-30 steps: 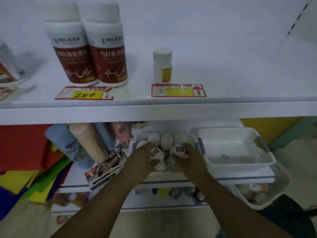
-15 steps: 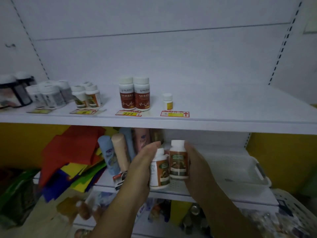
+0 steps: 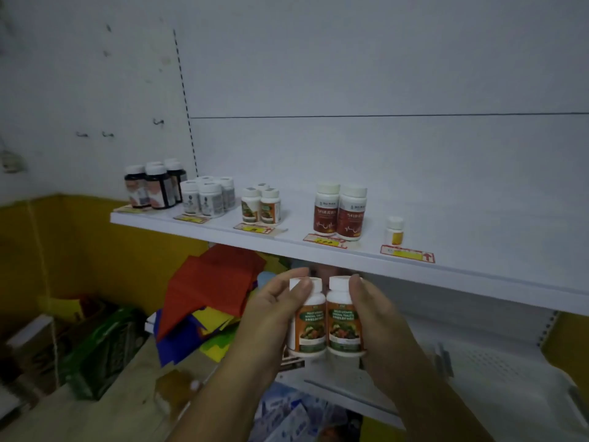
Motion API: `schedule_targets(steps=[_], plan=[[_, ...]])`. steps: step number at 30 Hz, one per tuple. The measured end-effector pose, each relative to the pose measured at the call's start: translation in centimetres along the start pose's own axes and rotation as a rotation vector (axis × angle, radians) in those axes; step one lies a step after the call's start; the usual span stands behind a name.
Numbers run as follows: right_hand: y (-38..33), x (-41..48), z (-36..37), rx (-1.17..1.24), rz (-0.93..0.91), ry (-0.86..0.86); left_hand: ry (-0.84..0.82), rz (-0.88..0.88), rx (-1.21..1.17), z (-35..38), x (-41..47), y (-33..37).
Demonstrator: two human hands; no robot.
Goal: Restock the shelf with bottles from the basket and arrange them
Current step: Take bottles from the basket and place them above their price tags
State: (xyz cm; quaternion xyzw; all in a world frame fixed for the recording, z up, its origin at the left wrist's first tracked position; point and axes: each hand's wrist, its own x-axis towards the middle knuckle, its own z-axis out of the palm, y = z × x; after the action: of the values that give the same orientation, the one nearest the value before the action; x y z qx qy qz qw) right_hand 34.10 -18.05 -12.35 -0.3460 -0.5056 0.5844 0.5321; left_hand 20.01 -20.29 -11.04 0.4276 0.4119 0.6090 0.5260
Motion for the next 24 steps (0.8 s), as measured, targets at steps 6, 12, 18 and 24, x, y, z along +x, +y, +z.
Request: schedule_targets(steps=[6, 12, 18, 24], plan=[[0.6, 4.1, 6.4, -0.009, 0.006, 0.003, 0.055, 0.010, 0.023, -6.7, 3.4, 2.6], [0.8, 9.0, 13.3, -0.143, -0.068, 0.045, 0.005, 0.072, 0.071, -13.7, 7.8, 6.4], [-2.2, 13.0, 15.8, -0.305, -0.204, 0.044, -0.112, 0.172, 0.207, -16.0, 13.2, 10.9], [-8.5, 19.9, 14.6, -0.591, -0.334, 0.215, -0.087, 0.457, 0.488, -15.4, 21.1, 17.4]])
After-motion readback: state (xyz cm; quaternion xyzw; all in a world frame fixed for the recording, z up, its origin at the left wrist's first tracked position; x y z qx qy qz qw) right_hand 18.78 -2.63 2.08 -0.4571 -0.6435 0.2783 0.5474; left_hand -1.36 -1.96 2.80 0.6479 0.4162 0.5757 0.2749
